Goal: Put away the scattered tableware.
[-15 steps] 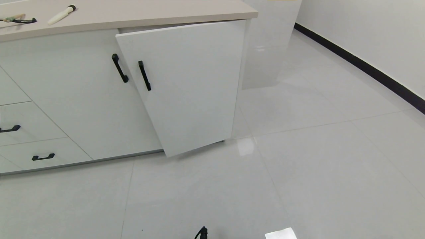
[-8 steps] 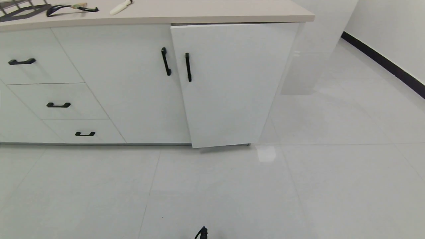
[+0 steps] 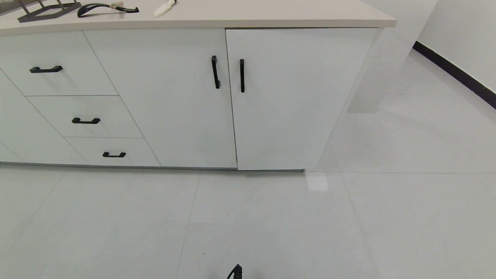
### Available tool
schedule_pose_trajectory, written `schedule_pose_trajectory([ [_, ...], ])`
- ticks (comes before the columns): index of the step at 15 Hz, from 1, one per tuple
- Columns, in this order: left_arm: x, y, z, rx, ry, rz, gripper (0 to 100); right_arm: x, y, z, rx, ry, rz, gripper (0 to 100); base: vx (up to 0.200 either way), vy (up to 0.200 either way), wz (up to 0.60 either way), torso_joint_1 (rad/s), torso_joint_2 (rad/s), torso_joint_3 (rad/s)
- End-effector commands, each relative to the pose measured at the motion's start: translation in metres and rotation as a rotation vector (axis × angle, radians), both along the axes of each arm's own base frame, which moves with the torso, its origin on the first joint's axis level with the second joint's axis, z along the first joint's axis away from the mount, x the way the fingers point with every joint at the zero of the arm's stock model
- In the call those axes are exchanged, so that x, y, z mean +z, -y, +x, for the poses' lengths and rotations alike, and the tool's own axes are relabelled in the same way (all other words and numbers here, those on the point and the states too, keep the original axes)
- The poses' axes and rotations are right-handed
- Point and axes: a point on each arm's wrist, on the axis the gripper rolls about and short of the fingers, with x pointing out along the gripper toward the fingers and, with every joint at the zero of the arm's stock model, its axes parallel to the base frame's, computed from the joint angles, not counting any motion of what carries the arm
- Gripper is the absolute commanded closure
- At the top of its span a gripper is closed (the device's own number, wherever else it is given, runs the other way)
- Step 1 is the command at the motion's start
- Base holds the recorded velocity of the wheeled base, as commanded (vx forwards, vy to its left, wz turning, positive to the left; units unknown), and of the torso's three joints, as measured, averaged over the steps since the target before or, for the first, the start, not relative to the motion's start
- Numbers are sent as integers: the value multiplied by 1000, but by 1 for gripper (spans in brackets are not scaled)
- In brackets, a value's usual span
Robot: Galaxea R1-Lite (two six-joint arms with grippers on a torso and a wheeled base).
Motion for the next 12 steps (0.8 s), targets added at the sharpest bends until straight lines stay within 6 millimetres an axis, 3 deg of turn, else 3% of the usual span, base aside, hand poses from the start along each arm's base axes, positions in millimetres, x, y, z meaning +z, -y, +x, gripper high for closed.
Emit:
schedule_pose_trajectory([
  [1, 0, 0, 0, 0, -5, 0, 0, 0, 0, 0, 1, -5, 0, 100, 0, 200, 0, 2, 7, -2],
  [12, 0, 0, 0, 0, -5, 0, 0, 0, 0, 0, 1, -5, 0, 100, 0, 200, 0, 4, 3, 3],
])
